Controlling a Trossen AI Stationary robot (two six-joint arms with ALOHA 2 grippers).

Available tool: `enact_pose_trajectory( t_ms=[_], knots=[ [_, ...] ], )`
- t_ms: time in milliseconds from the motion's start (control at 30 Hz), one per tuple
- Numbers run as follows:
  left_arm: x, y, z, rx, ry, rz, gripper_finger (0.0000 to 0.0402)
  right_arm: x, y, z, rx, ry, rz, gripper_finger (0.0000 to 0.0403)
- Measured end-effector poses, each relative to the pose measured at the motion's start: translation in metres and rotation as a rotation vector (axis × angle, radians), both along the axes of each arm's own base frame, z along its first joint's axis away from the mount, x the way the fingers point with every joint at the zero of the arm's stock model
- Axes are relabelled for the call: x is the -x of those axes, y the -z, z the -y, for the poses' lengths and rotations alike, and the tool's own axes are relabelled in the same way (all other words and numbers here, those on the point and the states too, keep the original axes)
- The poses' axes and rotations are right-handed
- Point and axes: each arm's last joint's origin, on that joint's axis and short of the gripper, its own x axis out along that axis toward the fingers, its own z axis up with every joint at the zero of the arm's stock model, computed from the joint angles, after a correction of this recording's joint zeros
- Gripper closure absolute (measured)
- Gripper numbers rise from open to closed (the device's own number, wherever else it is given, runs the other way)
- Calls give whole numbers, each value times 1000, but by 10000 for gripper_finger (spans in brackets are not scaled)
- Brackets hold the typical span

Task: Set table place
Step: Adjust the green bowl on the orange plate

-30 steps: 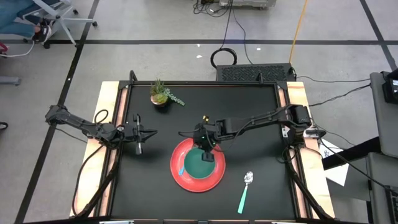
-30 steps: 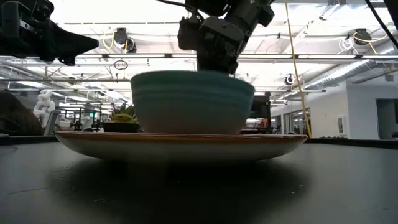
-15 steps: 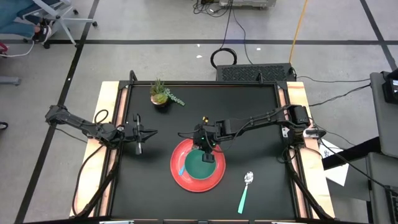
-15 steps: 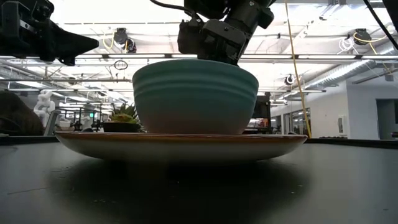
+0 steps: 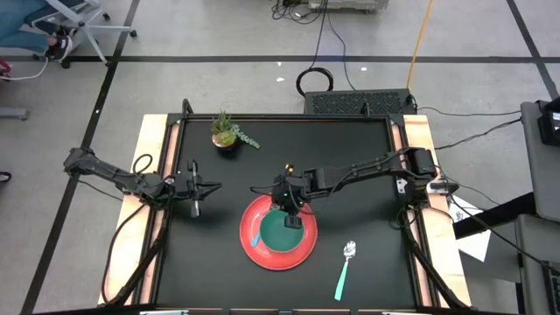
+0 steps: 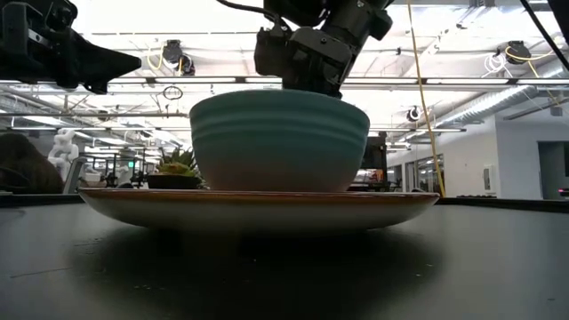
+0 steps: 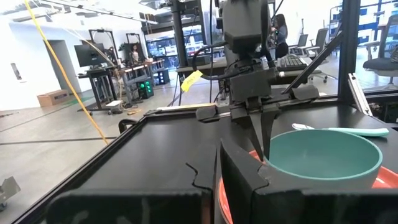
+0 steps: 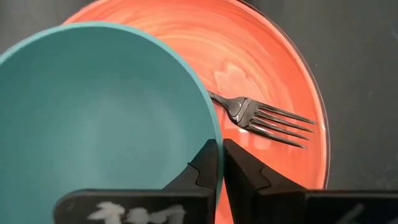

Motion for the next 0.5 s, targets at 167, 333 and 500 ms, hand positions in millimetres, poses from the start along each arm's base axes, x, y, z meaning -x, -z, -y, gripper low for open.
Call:
enact_pose_trajectory(
  t_ms=[167,333,500],
  knots=[
    [0,0,0,0,0,0,373,1,-2,-5,6,-14,9,395],
    [0,0,0,0,0,0,373,1,-3,-11,6,-29,16,395],
    [0,0,0,1,0,1,373,1,-3,-14,34,-23,18,395]
  ],
)
